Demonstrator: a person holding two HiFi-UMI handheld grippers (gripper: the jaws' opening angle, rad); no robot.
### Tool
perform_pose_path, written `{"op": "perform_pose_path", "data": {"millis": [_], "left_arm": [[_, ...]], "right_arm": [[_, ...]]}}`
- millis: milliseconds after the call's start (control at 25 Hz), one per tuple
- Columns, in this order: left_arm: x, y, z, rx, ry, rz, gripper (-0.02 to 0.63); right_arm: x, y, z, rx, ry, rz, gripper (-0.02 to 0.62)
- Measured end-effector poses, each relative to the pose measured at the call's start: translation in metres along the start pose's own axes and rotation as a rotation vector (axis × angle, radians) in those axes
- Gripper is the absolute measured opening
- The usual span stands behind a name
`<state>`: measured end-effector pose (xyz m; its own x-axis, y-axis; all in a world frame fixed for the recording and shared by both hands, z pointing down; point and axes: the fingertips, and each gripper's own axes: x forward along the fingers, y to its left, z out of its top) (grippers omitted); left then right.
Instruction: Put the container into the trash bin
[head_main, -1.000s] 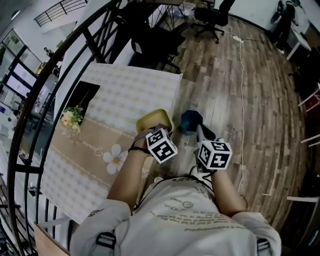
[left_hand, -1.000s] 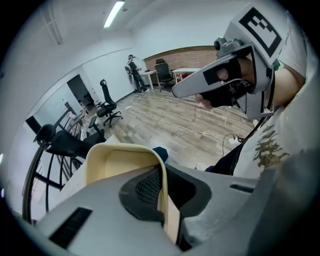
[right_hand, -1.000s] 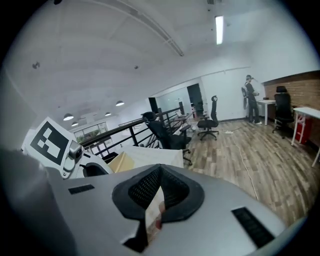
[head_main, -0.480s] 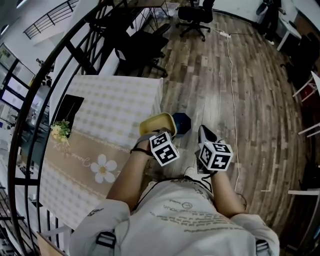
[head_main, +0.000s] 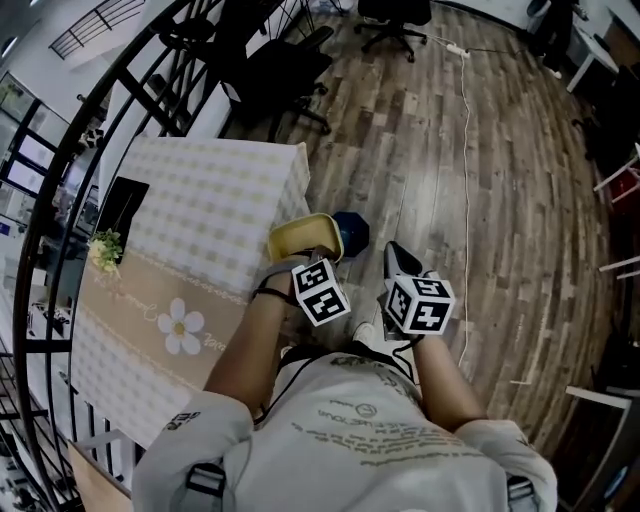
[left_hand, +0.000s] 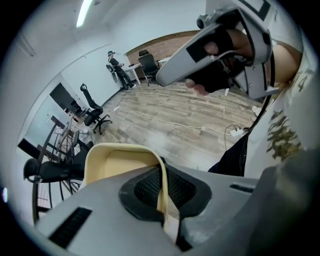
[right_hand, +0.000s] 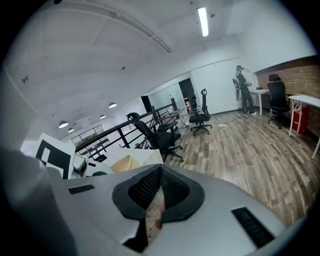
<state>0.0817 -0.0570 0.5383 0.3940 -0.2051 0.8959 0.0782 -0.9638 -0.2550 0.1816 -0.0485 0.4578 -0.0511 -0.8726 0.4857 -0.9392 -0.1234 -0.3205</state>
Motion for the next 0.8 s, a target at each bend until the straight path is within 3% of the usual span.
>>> {"op": "perform_pose_path", "data": {"millis": [80, 200, 560, 680, 800], "left_arm": [[0.019, 0.002, -0.003, 0.027, 0.037, 0.020, 0.011], [0.047, -0.001, -0.008, 0.049, 0.074, -0.015, 0.011], [0.148, 0.039, -0.024, 0.111, 0.084, -0.051, 0.011], [0.189, 0.049, -0.035, 0.132, 0.072, -0.106, 0.011], [0.245, 0.020, -0.041, 0.180, 0.101, -0.181, 0.011]], "right_arm": [[0.009, -0.007, -0.001, -0.013, 0.018, 0.016, 0.002], [0.025, -0.020, -0.005, -0.010, 0.044, 0.028, 0.002], [0.107, -0.051, -0.039, 0.023, 0.148, 0.008, 0.002], [0.144, -0.055, -0.053, 0.020, 0.187, -0.003, 0.002], [0.162, -0.083, -0.086, 0.058, 0.224, -0.014, 0.002]]}}
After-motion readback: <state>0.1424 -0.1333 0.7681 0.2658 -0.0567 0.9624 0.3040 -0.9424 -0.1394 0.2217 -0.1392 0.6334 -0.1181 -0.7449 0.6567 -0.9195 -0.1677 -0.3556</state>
